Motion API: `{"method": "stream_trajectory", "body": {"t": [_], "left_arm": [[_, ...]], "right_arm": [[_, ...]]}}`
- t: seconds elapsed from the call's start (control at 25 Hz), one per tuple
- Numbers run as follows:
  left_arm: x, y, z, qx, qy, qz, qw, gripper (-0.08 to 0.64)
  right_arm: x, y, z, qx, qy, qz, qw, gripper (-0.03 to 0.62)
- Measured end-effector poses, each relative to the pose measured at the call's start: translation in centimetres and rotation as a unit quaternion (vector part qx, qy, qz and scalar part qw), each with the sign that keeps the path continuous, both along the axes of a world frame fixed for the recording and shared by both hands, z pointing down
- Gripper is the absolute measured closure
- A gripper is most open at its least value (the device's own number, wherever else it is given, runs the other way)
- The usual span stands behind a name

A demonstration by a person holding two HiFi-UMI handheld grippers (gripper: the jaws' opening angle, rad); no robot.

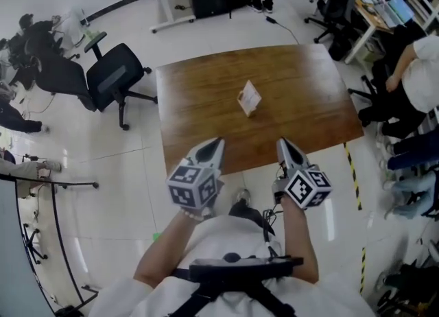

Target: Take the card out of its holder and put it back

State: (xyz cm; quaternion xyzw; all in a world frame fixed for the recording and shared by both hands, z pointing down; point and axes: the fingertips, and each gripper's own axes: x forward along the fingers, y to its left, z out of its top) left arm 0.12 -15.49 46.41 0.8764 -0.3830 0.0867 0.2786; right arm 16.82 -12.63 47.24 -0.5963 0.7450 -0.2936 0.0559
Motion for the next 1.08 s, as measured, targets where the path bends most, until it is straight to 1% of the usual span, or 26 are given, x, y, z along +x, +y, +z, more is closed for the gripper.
{"method": "stream_trajectory", "body": {"t": [0.12, 0.16, 0.24, 0.32, 0.44, 0.52, 0.72, 0.92, 1.08], "left_arm": [[-0.7, 1.2, 0.3, -0.005, 0.007, 0.017, 0.9998, 0.565], [-1.0, 1.5, 0.5, -0.008, 0.009, 0.02, 0.9997, 0.565], [-1.5, 2.2, 0.9, -0.015, 0.011, 0.027, 0.9995, 0.565], [-1.8, 2.9, 1.5, -0.021, 0.006, 0.031, 0.9993, 0.565], [-2.2, 3.4, 2.2, -0.026, -0.008, 0.036, 0.999, 0.563], [-2.9, 3.6, 2.3, -0.026, -0.011, 0.036, 0.999, 0.563], [-4.1, 3.8, 1.8, -0.02, -0.006, 0.027, 0.9994, 0.563], [-4.1, 3.8, 0.8, -0.01, -0.001, 0.023, 0.9997, 0.563], [-4.1, 4.0, 0.6, -0.01, 0.006, 0.022, 0.9997, 0.563]], "right_arm": [[-3.0, 1.8, 0.5, -0.007, -0.031, 0.002, 1.0, 0.594], [-4.1, 2.3, 0.9, -0.011, -0.034, -0.001, 0.999, 0.594], [-5.7, 3.4, 1.6, -0.02, -0.026, -0.006, 0.999, 0.594], [-6.2, 4.2, 1.5, -0.023, -0.022, -0.002, 0.999, 0.594], [-5.7, 4.4, 0.7, -0.01, -0.058, 0.019, 0.998, 0.594], [-6.0, 4.3, 0.3, 0.0, -0.071, 0.025, 0.997, 0.594], [-8.4, 4.4, -0.6, 0.011, -0.062, 0.009, 0.998, 0.594], [-8.1, 4.5, -2.0, 0.014, -0.039, 0.013, 0.999, 0.594], [-8.5, 4.8, -1.9, 0.014, -0.036, 0.01, 0.999, 0.594]]}}
